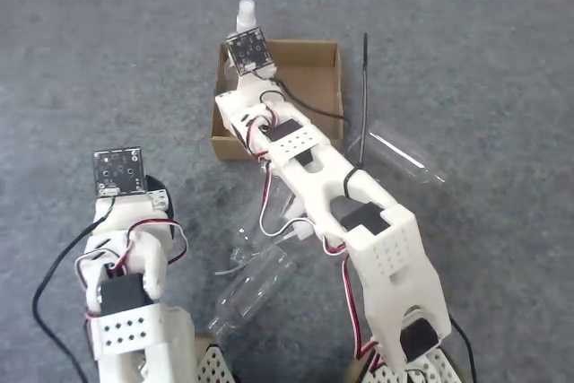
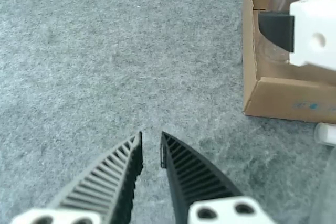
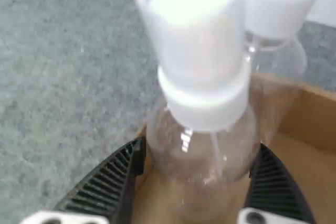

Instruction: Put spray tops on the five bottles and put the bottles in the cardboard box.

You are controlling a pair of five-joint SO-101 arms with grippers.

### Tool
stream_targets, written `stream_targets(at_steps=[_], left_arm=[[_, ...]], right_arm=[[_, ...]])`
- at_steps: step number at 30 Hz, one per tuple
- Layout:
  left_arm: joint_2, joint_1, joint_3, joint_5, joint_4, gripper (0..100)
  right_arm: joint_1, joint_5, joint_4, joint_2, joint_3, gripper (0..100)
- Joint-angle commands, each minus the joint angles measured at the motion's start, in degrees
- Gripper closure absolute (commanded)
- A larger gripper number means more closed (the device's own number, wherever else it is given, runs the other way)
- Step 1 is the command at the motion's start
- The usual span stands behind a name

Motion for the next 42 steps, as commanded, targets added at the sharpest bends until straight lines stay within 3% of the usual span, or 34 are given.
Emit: stream_targets(at_steps=[1,16,42], left_arm=[[-1.1,0.3,-0.7,-0.6,-1.8,94],[-1.1,0.3,-0.7,-0.6,-2.0,94],[-1.1,1.8,-0.7,-0.7,-2.0,94]], right_arm=[[-0.7,-0.8,3.6,-6.3,-3.7,73.8],[-0.2,-0.5,13.1,-12.0,-3.4,73.8],[1.5,-0.5,40.7,-33.7,-3.4,73.8]])
